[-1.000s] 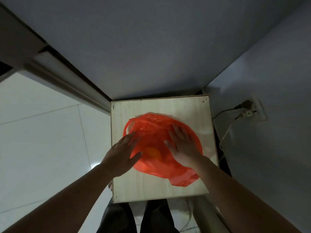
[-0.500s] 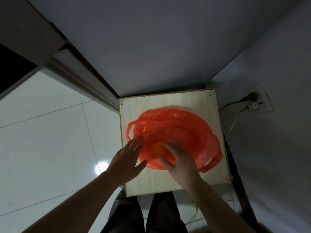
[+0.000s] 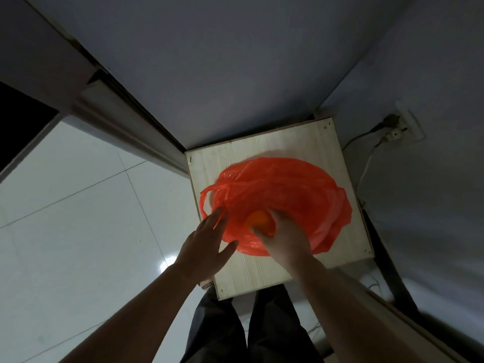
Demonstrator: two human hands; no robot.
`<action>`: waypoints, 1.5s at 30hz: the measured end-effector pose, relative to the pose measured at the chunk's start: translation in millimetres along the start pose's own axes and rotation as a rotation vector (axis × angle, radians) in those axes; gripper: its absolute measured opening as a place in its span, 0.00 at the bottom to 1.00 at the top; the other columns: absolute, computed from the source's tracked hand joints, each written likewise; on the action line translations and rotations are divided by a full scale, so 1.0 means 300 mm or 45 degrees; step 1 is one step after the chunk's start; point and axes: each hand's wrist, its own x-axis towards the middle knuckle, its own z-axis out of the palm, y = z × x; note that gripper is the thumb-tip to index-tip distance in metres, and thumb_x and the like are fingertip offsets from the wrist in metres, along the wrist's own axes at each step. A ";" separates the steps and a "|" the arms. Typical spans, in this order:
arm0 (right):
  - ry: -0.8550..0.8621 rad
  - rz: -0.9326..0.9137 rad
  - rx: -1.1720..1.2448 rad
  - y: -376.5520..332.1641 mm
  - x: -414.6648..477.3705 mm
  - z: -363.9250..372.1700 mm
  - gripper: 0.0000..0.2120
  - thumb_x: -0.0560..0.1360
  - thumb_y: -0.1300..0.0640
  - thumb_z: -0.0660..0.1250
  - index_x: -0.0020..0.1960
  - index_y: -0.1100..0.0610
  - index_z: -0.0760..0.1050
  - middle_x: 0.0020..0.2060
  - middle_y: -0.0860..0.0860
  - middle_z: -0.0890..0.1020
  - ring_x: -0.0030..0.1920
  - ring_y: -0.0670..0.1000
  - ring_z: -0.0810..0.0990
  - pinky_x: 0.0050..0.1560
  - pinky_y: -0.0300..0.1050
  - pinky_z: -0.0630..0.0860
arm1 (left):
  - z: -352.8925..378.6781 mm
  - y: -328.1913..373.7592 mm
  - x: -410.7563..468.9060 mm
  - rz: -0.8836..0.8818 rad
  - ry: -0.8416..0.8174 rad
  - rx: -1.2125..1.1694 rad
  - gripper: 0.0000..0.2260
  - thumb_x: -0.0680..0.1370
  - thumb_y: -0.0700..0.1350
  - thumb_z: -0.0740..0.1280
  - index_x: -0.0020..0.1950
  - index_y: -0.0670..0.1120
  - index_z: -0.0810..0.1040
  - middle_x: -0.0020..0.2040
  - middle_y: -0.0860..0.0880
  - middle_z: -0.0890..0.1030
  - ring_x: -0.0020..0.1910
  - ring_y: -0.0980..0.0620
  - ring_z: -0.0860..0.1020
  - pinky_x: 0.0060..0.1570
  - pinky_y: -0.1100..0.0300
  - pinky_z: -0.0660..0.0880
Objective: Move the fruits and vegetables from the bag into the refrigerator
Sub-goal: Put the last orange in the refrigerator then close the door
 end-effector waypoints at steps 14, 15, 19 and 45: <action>0.449 -0.272 0.139 -0.084 0.024 -0.293 0.30 0.71 0.47 0.70 0.69 0.50 0.64 0.65 0.47 0.70 0.59 0.41 0.68 0.57 0.39 0.68 | -0.198 0.118 0.077 0.046 0.262 -0.271 0.28 0.75 0.59 0.52 0.75 0.56 0.53 0.76 0.55 0.56 0.73 0.52 0.57 0.64 0.55 0.64; 0.449 -0.260 0.165 -0.084 0.039 -0.312 0.31 0.70 0.48 0.71 0.69 0.49 0.64 0.65 0.47 0.69 0.60 0.42 0.68 0.59 0.43 0.71 | -0.209 0.127 0.094 0.056 0.273 -0.294 0.28 0.75 0.59 0.53 0.74 0.57 0.54 0.75 0.56 0.56 0.73 0.53 0.57 0.63 0.56 0.63; 0.364 -0.318 0.274 -0.114 0.054 -0.341 0.33 0.68 0.46 0.73 0.69 0.47 0.64 0.62 0.41 0.69 0.61 0.44 0.71 0.59 0.49 0.75 | -0.258 0.190 0.139 -0.030 0.237 -0.663 0.25 0.76 0.63 0.54 0.72 0.60 0.59 0.72 0.58 0.63 0.67 0.57 0.63 0.61 0.60 0.64; 0.305 -0.521 0.383 -0.586 -0.752 -0.444 0.36 0.65 0.46 0.75 0.66 0.36 0.59 0.57 0.30 0.67 0.57 0.35 0.70 0.53 0.33 0.68 | -0.797 0.413 -0.688 0.035 0.372 -1.046 0.28 0.66 0.62 0.65 0.66 0.60 0.66 0.59 0.61 0.70 0.54 0.59 0.73 0.43 0.69 0.71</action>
